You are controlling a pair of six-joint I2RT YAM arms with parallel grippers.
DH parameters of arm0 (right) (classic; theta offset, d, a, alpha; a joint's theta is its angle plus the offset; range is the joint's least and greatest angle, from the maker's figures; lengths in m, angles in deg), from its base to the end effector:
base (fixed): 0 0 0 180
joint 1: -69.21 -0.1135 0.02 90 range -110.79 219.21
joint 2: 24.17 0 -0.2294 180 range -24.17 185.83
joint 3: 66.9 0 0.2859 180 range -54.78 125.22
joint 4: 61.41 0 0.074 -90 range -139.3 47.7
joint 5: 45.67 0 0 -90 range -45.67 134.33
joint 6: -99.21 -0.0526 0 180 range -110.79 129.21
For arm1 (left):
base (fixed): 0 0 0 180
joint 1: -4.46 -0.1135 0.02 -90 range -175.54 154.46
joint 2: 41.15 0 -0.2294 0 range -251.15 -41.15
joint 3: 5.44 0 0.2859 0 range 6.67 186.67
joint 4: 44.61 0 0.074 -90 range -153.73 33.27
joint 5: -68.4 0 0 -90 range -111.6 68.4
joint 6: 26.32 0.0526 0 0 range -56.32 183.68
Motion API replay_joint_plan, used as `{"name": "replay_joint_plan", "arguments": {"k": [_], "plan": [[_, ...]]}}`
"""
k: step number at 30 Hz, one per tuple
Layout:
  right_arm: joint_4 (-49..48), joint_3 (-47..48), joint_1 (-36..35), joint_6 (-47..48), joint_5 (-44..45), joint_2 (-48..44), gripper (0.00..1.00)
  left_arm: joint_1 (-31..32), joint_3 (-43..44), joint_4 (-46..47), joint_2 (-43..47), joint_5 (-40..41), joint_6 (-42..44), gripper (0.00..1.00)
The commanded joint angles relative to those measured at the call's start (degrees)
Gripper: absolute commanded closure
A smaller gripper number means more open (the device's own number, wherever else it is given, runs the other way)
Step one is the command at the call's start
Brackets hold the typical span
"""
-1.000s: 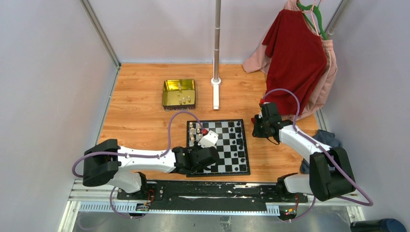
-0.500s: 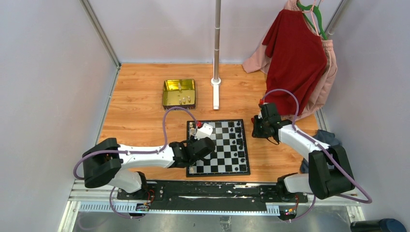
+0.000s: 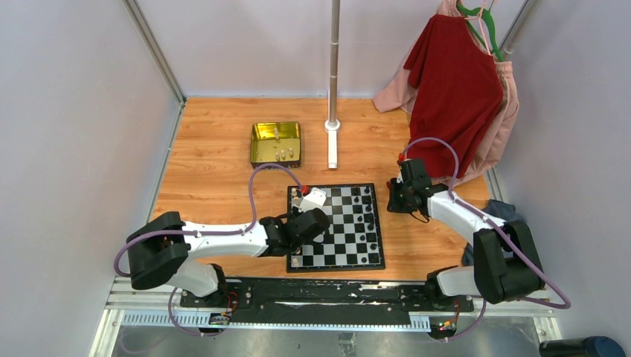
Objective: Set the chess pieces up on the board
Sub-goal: Place the chess piece on the chessboard.
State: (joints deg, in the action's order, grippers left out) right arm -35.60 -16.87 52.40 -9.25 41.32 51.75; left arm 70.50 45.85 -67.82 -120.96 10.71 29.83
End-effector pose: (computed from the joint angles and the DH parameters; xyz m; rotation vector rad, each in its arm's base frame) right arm 0.2862 0.0894 0.1119 0.0132 2.5006 0.3257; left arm 0.1491 -0.2664 0.1098 0.4140 2.2656 -0.1814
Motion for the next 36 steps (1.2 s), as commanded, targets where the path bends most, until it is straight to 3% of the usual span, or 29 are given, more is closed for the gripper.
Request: {"name": "replay_joint_plan", "arguments": {"k": [1, 23, 33, 36], "plan": [[0.5, -0.7, 0.8, 0.0, 0.2, 0.1, 0.72, -0.5, -0.3, 0.5, -1.0, 0.8, -0.2, 0.93], [0.8, -0.7, 0.8, -0.1, -0.1, -0.4, 0.72, -0.5, -0.1, -0.4, -1.2, 1.5, -0.9, 0.68], [0.8, -0.9, 0.8, -0.1, -0.2, -0.8, 0.72, -0.5, 0.7, -1.8, -0.5, 2.8, -1.2, 0.68], [0.8, -0.9, 0.8, 0.0, -0.3, -0.9, 0.72, -0.5, 0.6, -2.0, 0.0, 2.8, -1.5, 0.73]]}}
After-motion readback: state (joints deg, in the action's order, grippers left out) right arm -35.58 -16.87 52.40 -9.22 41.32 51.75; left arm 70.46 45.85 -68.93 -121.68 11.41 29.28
